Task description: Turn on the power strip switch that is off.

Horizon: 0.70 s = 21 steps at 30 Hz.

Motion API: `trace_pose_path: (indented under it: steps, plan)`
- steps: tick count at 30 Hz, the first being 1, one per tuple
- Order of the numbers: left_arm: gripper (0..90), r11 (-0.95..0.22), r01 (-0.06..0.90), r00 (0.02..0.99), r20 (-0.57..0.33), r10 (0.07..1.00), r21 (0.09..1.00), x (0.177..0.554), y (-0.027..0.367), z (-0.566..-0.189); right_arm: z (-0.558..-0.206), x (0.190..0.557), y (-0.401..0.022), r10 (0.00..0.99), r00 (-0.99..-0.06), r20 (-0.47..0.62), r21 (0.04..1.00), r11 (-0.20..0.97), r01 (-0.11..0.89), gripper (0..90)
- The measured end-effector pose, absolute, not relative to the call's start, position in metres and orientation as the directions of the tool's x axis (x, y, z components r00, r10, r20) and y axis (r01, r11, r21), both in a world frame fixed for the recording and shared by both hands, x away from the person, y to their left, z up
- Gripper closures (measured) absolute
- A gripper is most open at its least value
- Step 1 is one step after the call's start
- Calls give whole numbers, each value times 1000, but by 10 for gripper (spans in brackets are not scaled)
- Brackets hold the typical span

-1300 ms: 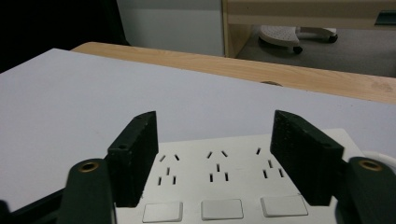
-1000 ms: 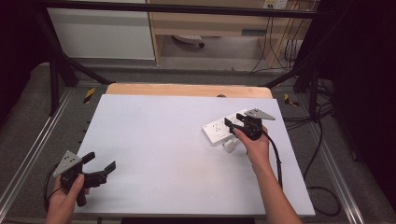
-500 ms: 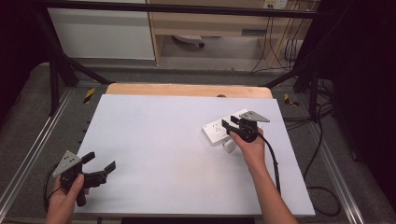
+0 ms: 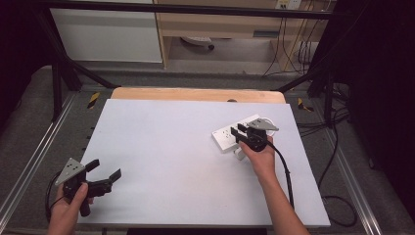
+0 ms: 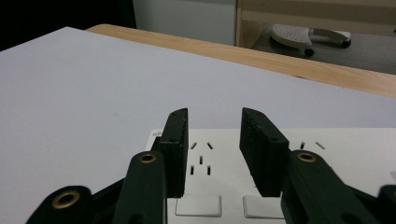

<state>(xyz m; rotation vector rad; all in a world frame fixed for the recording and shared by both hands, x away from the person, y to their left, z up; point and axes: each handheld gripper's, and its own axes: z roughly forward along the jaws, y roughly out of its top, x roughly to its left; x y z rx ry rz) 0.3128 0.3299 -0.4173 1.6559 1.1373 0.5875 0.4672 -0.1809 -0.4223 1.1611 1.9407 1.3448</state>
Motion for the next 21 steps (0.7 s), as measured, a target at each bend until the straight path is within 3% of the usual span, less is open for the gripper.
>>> trace_pose_path:
  steps: [21]
  plan:
    - [55, -59, 403, 441, -137, 887, 913, 313, 330, -417, -430, 459, -175, 848, -528, 51, 926, 158, 344, 737]
